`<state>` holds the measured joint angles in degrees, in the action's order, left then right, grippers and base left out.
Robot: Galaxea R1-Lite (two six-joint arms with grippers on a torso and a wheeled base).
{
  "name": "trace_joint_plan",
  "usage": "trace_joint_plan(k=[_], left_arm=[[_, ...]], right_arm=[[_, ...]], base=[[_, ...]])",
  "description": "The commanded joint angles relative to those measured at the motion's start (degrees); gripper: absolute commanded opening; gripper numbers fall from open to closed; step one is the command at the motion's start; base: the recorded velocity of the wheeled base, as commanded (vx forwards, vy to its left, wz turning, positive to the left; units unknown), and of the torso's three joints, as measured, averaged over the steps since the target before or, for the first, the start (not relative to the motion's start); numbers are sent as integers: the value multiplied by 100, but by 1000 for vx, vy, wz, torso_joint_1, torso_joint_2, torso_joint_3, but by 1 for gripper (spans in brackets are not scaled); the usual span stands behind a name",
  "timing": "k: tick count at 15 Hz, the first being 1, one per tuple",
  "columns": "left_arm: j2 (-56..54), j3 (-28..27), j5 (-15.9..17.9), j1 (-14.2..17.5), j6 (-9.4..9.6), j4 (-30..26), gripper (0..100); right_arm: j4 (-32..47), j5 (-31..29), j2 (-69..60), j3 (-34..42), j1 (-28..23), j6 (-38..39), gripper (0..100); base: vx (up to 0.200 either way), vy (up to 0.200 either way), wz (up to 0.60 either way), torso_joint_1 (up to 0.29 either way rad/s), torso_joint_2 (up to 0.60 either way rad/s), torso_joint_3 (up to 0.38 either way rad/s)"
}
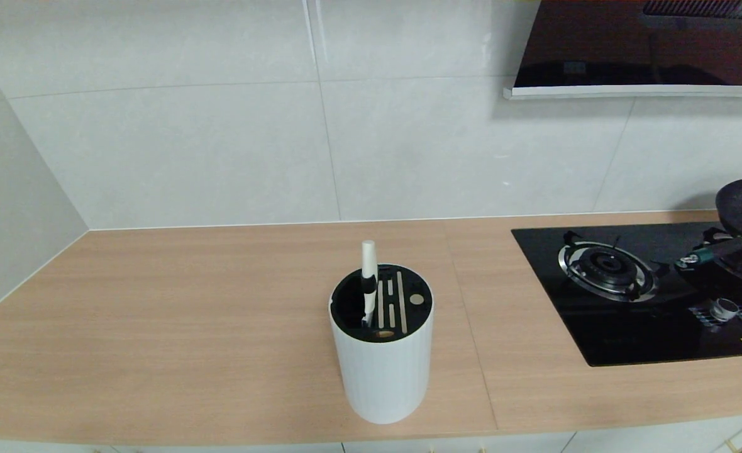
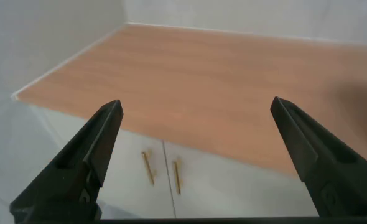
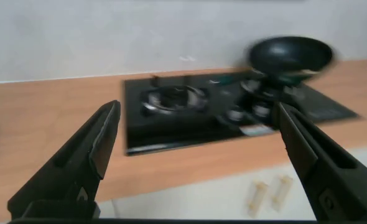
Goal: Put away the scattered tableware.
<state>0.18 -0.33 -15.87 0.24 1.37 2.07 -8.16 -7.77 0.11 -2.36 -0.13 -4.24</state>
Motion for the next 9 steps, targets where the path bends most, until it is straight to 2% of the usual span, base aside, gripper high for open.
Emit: trace_joint_plan(k=[1, 2, 4, 9], left_arm=[[-18, 33, 383, 11, -84, -5, 100], [-18, 33, 717, 11, -304, -5, 100], [-9, 33, 1183, -24, -365, -49, 100], [-18, 33, 1174, -24, -383, -40, 100]], right_arm=[[420, 144, -2, 236, 5, 73, 100], [710, 434, -2, 201, 5, 205, 100], [824, 864, 7, 236, 31, 257, 100], [824, 882, 7, 236, 40, 310, 100]], base=[[0, 0, 0, 0, 0, 0], [0, 0, 0, 0, 0, 0], [0, 0, 0, 0, 0, 0], [0, 0, 0, 0, 0, 0]])
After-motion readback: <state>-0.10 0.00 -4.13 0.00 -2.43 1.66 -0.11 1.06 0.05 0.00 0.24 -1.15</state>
